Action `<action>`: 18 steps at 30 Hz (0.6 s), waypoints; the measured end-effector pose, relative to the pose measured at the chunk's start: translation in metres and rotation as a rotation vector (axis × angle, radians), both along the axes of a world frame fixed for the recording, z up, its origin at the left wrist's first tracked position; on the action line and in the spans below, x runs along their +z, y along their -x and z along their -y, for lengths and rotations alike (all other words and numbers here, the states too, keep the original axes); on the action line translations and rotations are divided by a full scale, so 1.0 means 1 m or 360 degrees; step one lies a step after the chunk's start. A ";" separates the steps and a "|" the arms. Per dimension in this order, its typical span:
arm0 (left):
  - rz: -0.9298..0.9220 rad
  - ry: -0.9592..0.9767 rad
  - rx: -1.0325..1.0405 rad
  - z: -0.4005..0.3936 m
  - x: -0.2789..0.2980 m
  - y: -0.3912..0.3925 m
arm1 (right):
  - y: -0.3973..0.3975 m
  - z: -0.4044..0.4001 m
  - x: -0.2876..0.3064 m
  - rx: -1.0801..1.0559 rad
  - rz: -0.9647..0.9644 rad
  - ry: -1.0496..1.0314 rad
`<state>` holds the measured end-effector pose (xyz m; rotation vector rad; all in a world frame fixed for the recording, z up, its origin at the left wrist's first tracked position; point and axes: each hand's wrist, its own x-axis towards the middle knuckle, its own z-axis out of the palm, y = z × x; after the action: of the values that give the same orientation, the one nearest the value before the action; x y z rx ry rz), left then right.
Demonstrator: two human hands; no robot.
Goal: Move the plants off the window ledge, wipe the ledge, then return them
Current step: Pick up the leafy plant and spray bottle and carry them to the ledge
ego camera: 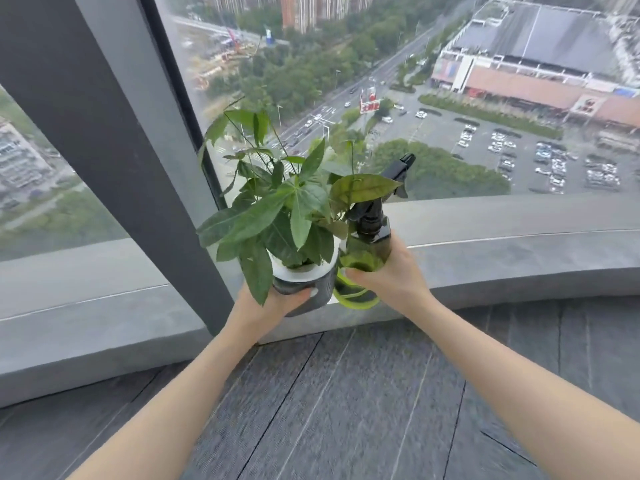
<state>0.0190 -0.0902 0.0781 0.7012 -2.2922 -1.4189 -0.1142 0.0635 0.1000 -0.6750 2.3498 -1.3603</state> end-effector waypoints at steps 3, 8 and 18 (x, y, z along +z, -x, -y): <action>0.0003 0.0014 0.0085 0.015 -0.052 0.019 | 0.015 0.013 -0.041 -0.0028 -0.0028 0.0039; 0.0053 0.0082 0.0326 0.031 -0.110 0.044 | 0.035 0.020 -0.089 -0.0134 -0.0047 0.0079; -0.0063 0.0046 0.0373 0.027 -0.117 0.048 | 0.052 0.033 -0.101 -0.0214 0.0014 0.0128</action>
<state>-0.0292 -0.1175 -0.0384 0.8915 -2.1164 -1.2775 -0.1662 0.0302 -0.0006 -0.5397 2.3820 -1.5182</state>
